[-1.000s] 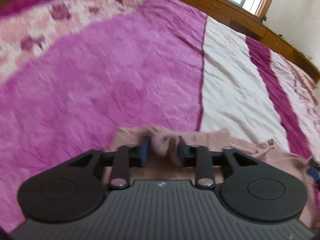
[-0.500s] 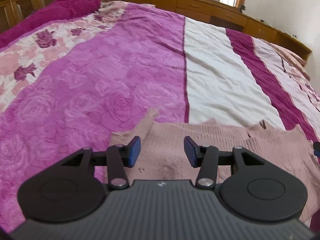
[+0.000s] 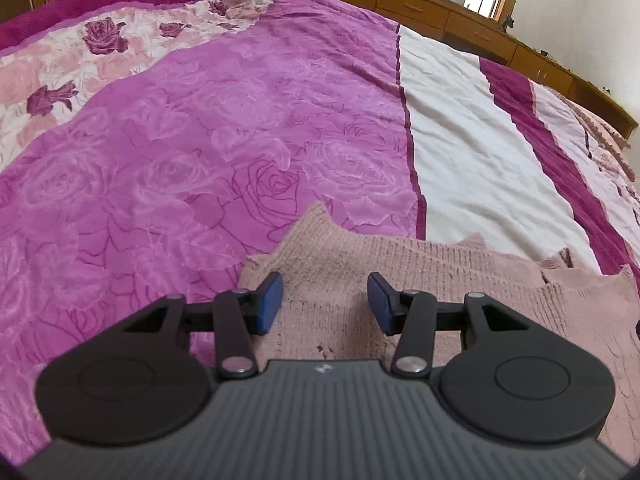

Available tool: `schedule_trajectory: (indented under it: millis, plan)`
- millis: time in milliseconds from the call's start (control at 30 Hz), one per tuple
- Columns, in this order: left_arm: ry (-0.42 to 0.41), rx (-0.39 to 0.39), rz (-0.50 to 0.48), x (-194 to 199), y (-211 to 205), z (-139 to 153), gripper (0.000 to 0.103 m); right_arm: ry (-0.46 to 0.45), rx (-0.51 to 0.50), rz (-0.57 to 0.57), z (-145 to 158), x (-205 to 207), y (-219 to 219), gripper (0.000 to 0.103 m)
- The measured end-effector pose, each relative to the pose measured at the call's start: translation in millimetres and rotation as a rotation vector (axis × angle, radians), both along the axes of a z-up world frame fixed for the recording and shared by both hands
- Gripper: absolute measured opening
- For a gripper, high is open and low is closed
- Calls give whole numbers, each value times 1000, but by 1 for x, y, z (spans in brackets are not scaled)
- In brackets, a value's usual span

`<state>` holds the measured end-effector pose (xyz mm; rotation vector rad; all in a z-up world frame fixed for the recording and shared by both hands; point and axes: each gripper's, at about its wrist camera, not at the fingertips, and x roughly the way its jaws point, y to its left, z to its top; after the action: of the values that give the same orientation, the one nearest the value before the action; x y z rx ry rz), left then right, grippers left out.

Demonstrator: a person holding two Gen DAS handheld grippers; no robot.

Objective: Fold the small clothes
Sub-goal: 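Open both tools and withdraw them from the folded cardigan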

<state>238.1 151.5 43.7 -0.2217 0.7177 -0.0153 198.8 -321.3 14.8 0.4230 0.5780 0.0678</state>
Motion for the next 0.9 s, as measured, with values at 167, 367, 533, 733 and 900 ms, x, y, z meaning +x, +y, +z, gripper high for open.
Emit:
schedule_trajectory:
  millis: [167,367,533,733,900]
  plan:
    - [16,17,-25,-11,-5,7,49,-8,40,-17,3,-6,-5,57]
    - [65,34,-51,-36,-12,21,50,-11,63,-24,9,-26,-9,57]
    - [108,67,-70,-59,-19,29,50,-1,80,-35,15,-47,-13,57]
    - [149,76,-85,-88,-32,31,50,21,94,-30,21,-74,-19,57]
    - [174,91,-110,-110,-51,31,50,31,79,-26,24,-97,-21,57]
